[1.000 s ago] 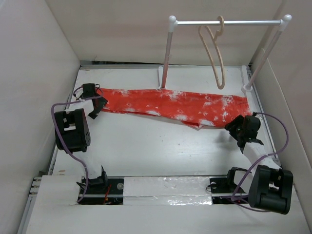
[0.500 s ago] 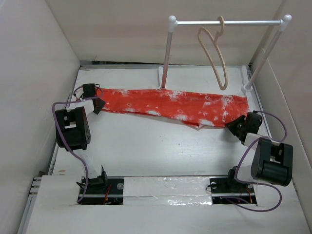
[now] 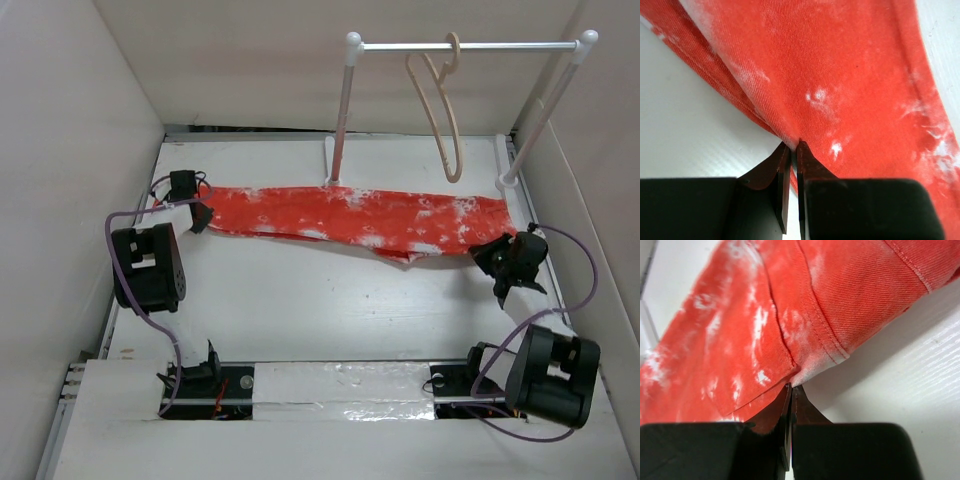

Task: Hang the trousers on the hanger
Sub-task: Fold the trousers at the center of the board, then pick up the hanger from the clothesline.

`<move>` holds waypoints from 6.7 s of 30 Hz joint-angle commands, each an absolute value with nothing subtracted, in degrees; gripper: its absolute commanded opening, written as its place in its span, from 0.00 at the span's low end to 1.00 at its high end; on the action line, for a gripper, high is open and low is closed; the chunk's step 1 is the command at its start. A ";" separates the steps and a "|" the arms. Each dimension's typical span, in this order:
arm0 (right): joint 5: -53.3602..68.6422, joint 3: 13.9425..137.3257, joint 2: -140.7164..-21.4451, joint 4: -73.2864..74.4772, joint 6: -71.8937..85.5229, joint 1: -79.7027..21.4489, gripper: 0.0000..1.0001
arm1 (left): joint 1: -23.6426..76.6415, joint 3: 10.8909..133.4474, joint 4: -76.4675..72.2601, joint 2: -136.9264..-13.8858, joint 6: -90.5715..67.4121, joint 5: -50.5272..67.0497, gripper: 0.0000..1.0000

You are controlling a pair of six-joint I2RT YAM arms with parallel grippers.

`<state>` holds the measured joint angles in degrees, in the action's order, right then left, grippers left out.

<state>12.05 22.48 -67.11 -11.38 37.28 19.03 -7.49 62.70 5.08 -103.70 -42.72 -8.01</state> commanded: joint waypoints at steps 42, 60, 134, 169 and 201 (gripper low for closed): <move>3.94 20.30 -51.92 7.47 36.57 34.19 0.80 | -3.18 36.74 -4.83 -43.68 -41.75 19.44 0.00; 12.09 19.35 -49.15 -1.40 30.86 34.19 0.00 | 42.45 27.08 -14.58 -60.29 -40.61 -16.88 0.00; -4.92 101.16 -78.38 17.14 22.41 -47.19 0.00 | 32.97 40.94 2.61 -34.92 -37.80 -11.34 0.20; -14.67 66.39 -87.92 -5.27 29.96 -63.82 0.02 | 31.20 37.65 3.12 -30.48 -36.03 -7.58 0.30; 4.12 82.96 -72.49 17.75 14.15 -8.53 0.76 | 58.54 32.52 -30.76 -59.42 -25.66 -18.38 0.06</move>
